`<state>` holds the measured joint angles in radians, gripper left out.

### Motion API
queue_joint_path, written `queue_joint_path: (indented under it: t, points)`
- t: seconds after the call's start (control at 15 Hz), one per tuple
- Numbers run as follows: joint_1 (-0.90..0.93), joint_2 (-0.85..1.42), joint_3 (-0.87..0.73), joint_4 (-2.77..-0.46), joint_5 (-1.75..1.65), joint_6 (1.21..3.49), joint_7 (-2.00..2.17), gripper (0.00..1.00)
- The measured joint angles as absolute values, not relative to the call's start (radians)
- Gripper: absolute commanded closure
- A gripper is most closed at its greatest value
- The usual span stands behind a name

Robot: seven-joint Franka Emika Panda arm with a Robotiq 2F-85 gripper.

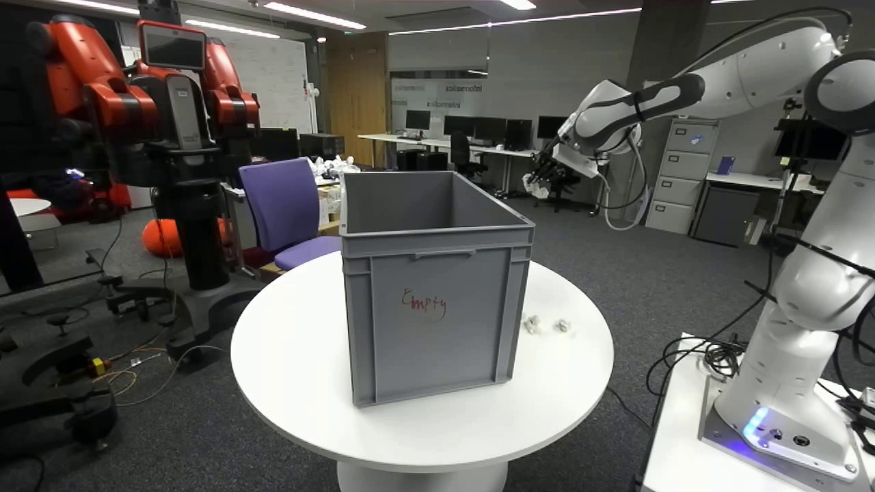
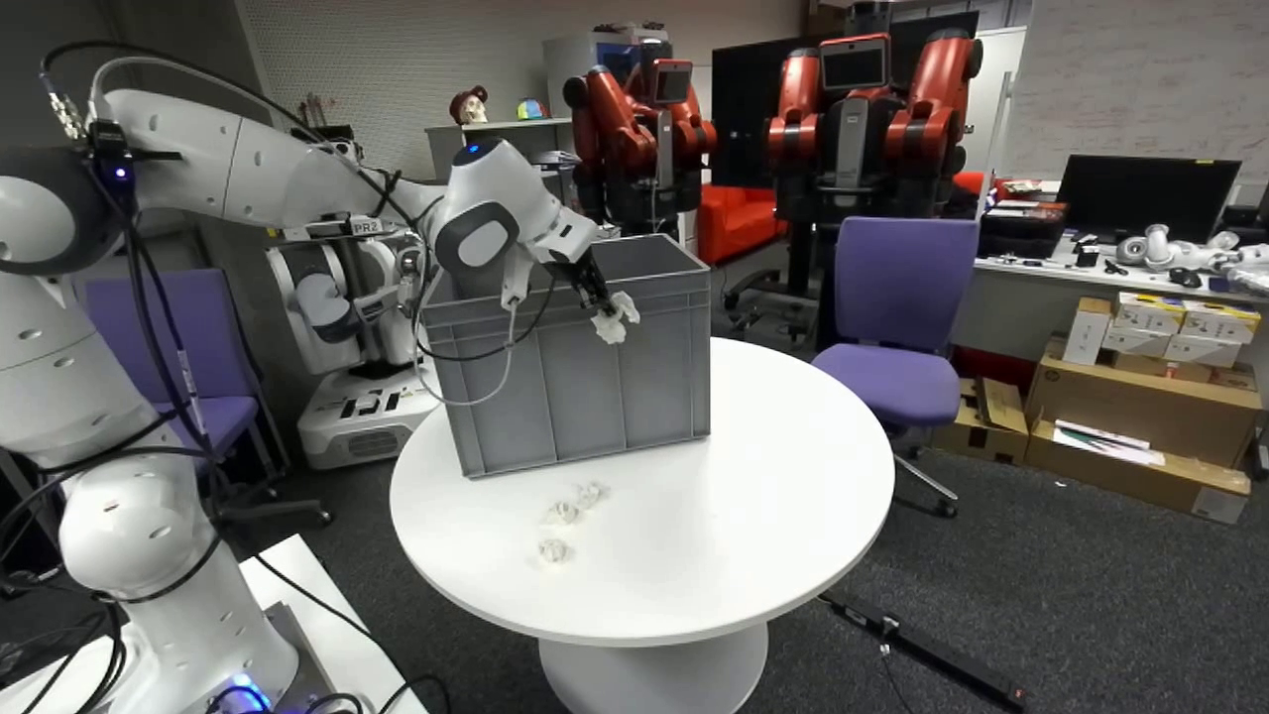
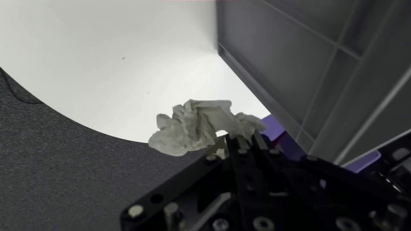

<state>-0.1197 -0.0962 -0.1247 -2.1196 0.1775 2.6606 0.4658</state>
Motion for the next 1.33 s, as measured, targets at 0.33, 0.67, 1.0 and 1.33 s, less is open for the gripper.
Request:
queue_joint_path:
  t: [0.33,0.67,1.0,1.33]
  points:
    - [-0.118,-0.227,0.016,-2.165,-0.013,2.681,0.715,0.99]
    - [-0.124,-0.269,0.195,-2.176,-0.239,2.681,1.007,0.99]
    - [-0.145,-0.203,0.333,-2.130,-0.449,2.651,1.246,0.99]
    - [-0.145,-0.099,0.386,-2.045,-0.548,2.619,1.333,0.69]
